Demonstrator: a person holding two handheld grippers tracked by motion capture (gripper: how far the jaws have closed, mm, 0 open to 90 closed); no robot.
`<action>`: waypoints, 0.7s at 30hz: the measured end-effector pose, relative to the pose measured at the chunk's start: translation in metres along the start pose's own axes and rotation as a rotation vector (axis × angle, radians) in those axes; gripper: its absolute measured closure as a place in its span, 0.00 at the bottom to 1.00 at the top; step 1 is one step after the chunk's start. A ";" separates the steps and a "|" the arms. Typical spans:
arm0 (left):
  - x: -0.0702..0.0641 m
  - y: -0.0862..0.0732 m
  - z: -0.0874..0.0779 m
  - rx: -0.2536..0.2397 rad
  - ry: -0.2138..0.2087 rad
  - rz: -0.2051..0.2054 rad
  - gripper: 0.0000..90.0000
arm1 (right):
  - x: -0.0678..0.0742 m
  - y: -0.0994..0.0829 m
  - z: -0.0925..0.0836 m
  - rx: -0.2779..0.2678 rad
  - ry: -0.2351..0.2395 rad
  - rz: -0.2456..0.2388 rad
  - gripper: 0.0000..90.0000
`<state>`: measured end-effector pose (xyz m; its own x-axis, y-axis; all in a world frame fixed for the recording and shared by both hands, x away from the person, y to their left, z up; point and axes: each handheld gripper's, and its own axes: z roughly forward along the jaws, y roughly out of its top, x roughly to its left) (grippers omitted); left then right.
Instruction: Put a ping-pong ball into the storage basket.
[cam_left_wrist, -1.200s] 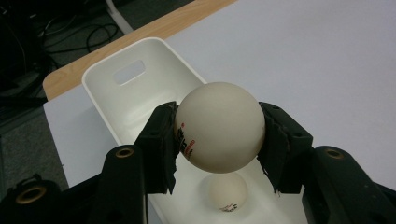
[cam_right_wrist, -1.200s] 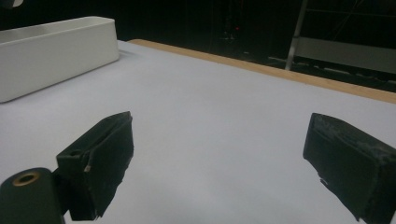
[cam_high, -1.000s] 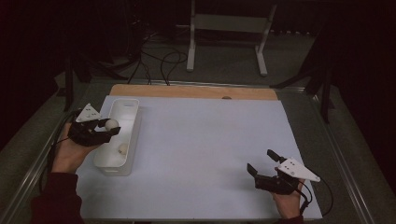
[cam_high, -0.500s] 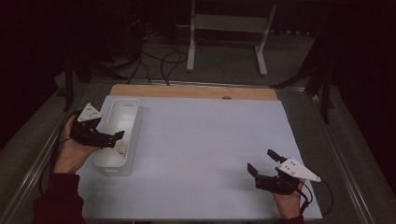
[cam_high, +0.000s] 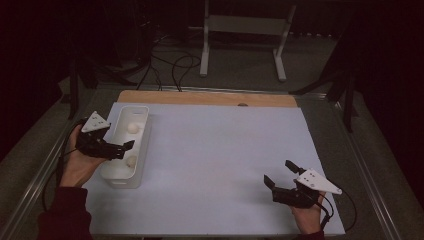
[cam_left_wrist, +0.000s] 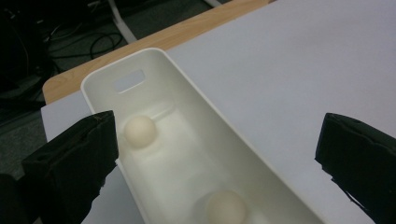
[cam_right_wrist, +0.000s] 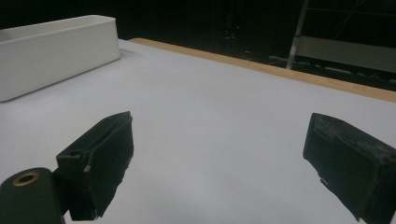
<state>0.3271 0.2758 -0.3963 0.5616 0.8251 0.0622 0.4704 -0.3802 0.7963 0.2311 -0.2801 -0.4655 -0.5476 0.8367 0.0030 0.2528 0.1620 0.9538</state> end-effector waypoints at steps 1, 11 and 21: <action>-0.001 -0.001 0.000 -0.008 -0.003 -0.003 0.00 | 0.000 0.000 0.000 -0.001 0.000 0.001 0.09; -0.009 -0.003 0.001 -0.021 -0.006 0.003 0.00 | -0.001 0.000 -0.001 -0.002 -0.004 0.001 0.09; -0.022 -0.004 0.003 -0.044 -0.020 -0.001 0.00 | 0.000 0.000 -0.001 -0.001 -0.004 0.001 0.09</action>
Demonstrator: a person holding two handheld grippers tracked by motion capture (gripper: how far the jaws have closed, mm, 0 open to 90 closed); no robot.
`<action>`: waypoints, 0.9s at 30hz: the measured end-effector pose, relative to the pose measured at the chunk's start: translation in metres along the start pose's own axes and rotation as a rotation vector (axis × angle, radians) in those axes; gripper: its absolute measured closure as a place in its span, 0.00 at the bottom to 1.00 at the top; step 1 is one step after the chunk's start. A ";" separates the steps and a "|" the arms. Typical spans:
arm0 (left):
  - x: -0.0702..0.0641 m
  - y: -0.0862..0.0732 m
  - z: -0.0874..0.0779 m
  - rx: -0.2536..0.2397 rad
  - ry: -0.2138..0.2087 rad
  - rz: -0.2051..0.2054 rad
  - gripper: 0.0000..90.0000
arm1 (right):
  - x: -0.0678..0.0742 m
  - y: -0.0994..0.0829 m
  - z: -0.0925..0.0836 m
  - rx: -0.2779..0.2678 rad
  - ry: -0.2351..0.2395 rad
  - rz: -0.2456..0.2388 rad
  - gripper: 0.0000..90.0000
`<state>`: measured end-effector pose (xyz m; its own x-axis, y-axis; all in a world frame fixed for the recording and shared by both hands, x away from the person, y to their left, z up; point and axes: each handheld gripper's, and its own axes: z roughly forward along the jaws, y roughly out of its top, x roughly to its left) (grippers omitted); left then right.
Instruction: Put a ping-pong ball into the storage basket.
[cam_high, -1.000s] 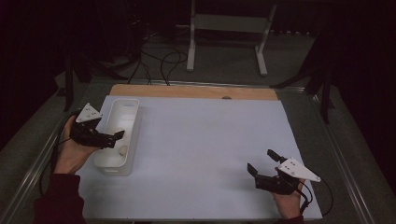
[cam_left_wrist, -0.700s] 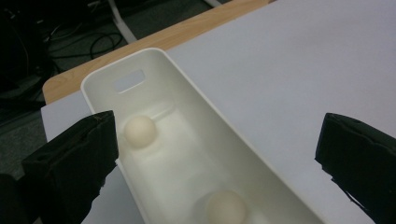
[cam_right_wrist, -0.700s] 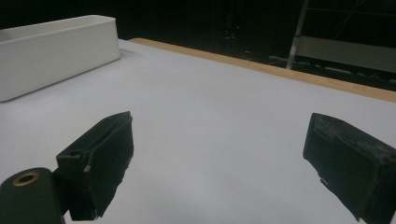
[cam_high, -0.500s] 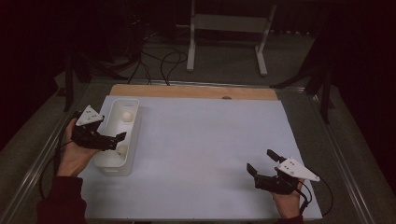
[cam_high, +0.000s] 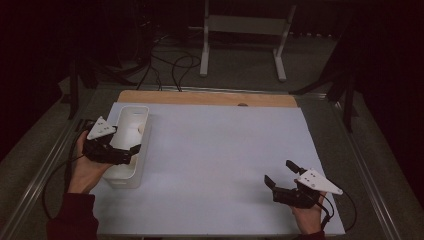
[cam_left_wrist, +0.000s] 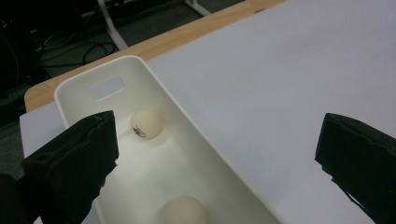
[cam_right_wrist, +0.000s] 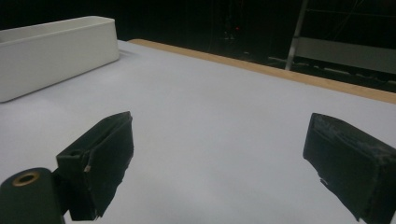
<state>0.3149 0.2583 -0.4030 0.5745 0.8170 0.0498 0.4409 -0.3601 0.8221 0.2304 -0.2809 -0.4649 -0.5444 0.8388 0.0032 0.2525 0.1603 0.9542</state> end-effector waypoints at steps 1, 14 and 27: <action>-0.001 0.000 0.000 -0.003 -0.002 0.000 0.00 | 0.000 0.000 0.000 0.000 0.001 0.000 0.09; -0.013 -0.007 -0.003 -0.016 -0.001 0.002 0.00 | 0.000 0.000 0.000 -0.005 0.002 0.005 0.09; -0.032 -0.020 -0.004 -0.064 -0.026 0.001 0.00 | -0.002 0.001 -0.001 -0.010 -0.008 0.005 0.09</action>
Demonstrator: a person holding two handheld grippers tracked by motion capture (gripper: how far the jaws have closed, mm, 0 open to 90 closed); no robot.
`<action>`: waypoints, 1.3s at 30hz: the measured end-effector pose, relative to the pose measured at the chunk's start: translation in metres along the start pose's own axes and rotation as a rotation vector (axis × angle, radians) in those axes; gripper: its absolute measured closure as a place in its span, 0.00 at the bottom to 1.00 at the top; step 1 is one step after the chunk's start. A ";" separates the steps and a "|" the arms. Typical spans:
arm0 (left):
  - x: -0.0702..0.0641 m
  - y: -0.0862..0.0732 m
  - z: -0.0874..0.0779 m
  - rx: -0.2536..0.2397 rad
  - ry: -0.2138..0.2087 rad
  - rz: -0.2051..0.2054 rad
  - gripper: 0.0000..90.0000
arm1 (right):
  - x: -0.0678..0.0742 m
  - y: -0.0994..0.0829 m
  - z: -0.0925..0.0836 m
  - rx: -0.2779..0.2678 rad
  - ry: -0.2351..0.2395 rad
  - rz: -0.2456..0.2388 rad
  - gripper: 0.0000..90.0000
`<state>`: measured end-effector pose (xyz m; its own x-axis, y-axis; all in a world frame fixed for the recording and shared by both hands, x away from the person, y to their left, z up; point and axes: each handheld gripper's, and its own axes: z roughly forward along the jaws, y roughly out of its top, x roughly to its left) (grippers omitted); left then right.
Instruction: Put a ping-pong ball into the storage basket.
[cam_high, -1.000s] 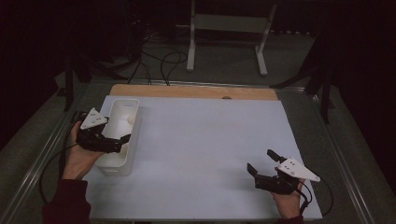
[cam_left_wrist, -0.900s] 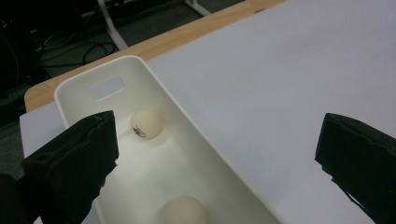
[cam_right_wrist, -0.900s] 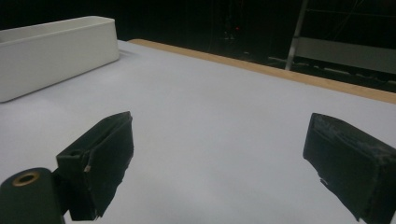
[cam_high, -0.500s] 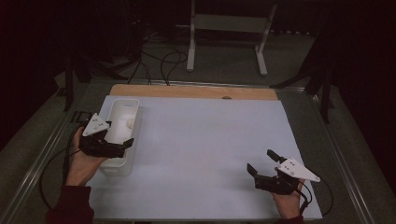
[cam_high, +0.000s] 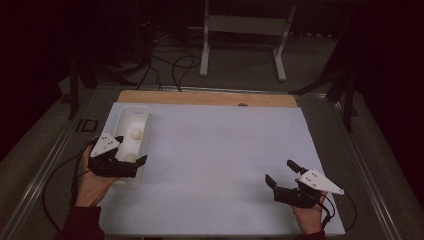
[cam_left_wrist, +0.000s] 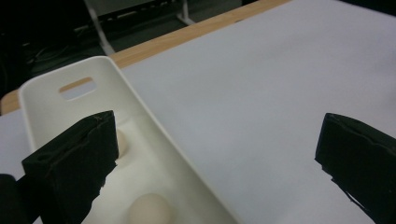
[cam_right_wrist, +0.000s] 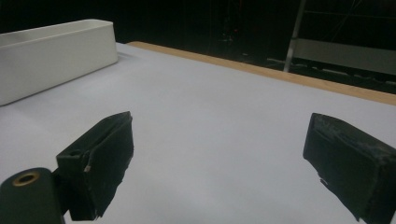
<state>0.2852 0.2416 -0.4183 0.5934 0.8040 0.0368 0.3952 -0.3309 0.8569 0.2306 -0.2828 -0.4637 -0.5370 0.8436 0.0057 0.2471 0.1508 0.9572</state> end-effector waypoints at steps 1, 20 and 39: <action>-0.001 -0.001 0.001 0.000 -0.002 0.003 0.00 | 0.000 0.000 0.000 -0.001 0.000 0.001 0.09; -0.015 -0.026 0.005 -0.068 -0.024 -0.017 0.00 | -0.001 0.002 0.000 -0.009 0.006 -0.001 0.09; -0.023 -0.048 0.006 -0.165 -0.028 -0.035 0.00 | 0.000 0.000 0.002 0.002 0.008 -0.009 0.09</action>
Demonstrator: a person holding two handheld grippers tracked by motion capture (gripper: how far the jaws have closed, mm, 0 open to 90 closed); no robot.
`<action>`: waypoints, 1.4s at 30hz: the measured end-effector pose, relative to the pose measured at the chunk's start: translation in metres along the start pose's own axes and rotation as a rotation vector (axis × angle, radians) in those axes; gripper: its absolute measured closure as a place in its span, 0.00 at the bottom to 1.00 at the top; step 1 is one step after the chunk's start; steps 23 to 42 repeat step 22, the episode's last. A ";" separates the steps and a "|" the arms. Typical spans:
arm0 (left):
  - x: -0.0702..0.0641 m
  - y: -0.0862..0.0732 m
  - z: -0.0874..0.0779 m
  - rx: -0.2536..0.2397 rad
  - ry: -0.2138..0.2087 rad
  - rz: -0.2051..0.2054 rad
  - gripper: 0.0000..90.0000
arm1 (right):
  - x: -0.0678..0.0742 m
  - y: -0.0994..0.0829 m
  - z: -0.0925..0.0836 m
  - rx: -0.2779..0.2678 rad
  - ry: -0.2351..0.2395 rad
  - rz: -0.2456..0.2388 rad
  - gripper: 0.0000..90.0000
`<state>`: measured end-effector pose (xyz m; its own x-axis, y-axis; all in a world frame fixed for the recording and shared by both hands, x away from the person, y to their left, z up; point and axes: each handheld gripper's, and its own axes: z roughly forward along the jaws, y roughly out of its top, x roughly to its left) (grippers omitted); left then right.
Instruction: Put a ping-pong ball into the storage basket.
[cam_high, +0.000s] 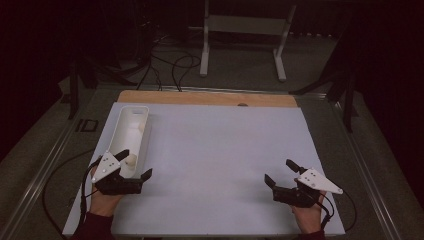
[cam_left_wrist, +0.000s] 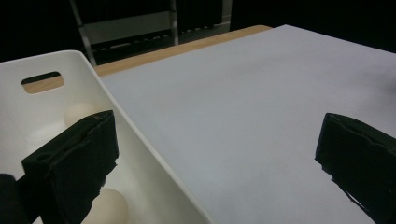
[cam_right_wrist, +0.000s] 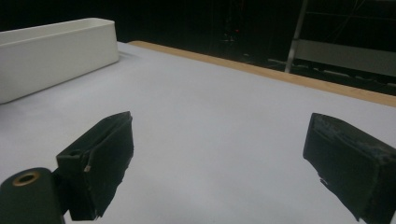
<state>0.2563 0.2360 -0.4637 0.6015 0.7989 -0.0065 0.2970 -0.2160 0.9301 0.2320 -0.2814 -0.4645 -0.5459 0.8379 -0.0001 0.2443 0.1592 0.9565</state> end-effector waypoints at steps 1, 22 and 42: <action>0.000 -0.001 0.000 -0.003 -0.002 -0.004 0.00 | 0.000 0.000 0.000 0.003 -0.001 0.000 0.09; -0.002 0.000 -0.002 -0.037 0.013 -0.004 0.00 | 0.001 -0.005 -0.001 0.012 -0.005 -0.014 0.09; -0.002 0.000 -0.002 -0.037 0.013 -0.004 0.00 | 0.001 -0.005 -0.001 0.012 -0.005 -0.014 0.09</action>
